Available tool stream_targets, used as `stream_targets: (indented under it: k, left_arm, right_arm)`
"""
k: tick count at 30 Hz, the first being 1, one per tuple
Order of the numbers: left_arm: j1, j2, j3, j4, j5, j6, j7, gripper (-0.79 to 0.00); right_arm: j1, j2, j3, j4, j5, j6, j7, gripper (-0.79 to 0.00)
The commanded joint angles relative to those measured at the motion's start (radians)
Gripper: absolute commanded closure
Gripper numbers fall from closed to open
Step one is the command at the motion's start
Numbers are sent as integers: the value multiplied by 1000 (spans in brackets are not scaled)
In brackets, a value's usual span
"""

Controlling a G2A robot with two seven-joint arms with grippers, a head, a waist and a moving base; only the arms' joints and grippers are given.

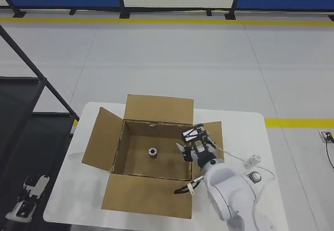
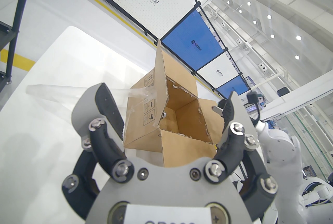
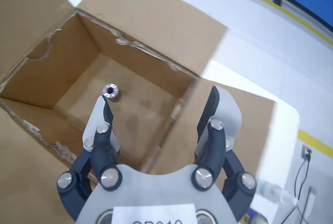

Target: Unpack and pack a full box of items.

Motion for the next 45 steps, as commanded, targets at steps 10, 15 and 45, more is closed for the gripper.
stream_targets:
  k: [10, 15, 45]
  left_arm:
    - [0, 0, 0, 0, 0, 0, 0, -785]
    - [0, 0, 0, 0, 0, 0, 0, -785]
    - [0, 0, 0, 0, 0, 0, 0, -785]
  right_arm:
    - [-479, 25, 434, -71, 255, 41, -159, -785]
    - [-448, 30, 472, 60, 343, -24, -188, -785]
    - [-426, 57, 527, 47, 471, -182, -417, 0]
